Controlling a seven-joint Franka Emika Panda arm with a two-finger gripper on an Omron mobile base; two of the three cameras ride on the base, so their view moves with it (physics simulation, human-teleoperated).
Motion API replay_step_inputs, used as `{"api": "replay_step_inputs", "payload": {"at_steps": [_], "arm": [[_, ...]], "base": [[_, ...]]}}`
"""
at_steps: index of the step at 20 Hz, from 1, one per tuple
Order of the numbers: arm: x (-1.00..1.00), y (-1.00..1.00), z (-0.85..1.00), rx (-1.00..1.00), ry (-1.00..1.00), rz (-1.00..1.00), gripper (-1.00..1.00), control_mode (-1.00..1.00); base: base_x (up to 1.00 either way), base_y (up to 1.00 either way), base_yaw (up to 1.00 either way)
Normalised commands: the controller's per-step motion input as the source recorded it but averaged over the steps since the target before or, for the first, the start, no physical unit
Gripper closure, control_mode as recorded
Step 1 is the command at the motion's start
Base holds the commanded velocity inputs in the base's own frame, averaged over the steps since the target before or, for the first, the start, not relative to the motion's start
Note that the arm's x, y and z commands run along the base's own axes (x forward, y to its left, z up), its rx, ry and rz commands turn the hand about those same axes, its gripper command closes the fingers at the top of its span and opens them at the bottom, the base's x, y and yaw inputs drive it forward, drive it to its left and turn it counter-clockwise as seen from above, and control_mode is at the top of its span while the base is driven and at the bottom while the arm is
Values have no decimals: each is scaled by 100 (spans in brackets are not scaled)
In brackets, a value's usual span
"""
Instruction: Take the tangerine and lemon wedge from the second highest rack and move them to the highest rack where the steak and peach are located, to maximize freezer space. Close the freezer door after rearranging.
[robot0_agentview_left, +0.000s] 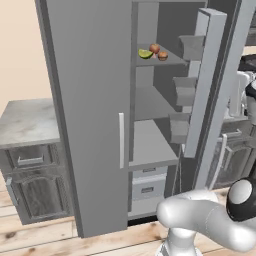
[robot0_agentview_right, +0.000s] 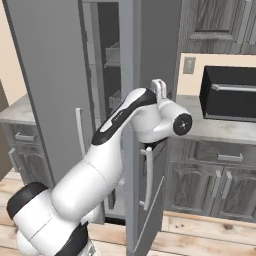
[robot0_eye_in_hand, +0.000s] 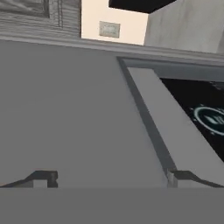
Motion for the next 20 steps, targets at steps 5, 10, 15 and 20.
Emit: {"api": "replay_step_inputs", "payload": {"at_steps": [5,10,15,20], "arm": [[77,90,0,7,4,5,-100,-100],[100,74,0,3,4,1,-100,-100],[100,52,0,0,7,0,-100,-100],[100,44,0,0,11,0,-100,-100]], "base": [[0,0,0],[0,0,0],[0,0,0],[0,0,0]]}}
